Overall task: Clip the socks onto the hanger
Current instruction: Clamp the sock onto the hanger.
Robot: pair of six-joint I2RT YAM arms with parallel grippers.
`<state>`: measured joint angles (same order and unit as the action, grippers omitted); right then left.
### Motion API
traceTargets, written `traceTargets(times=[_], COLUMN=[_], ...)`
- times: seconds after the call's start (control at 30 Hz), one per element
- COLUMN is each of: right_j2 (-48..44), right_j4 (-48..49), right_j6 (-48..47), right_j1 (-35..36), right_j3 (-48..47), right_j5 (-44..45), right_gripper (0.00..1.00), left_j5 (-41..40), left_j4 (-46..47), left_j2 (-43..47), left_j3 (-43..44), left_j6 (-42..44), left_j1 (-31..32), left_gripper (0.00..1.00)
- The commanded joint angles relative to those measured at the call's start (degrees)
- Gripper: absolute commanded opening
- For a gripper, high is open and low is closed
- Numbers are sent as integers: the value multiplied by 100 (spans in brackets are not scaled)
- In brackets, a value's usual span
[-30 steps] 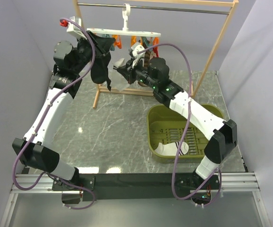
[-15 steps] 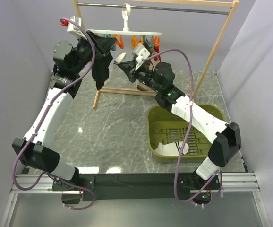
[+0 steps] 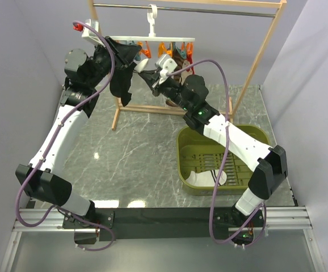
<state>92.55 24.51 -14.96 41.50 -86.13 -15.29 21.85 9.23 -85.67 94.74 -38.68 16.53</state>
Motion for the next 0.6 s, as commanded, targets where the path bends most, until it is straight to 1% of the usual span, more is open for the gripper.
traceTargets(times=[0.0,0.23,0.5,0.57], right_j2=[105,219,114,131], right_j4=[2,-131,27,36], right_j6=[-104,-103,-112,-86], right_j1=[69,87,122,122], right_j3=[-510,-668,-221,-255], right_j5=[202,219,263,298], right_gripper=[0,0,0,0], left_j5=[232,259,206,232], left_j4=[456,474,289,324], left_j2=[77,85,112,138], left_j3=[45,79,317,308], left_j6=[-96,-79,-35,-26], left_j1=[16,16,16,16], left_gripper=[24,24,24,24])
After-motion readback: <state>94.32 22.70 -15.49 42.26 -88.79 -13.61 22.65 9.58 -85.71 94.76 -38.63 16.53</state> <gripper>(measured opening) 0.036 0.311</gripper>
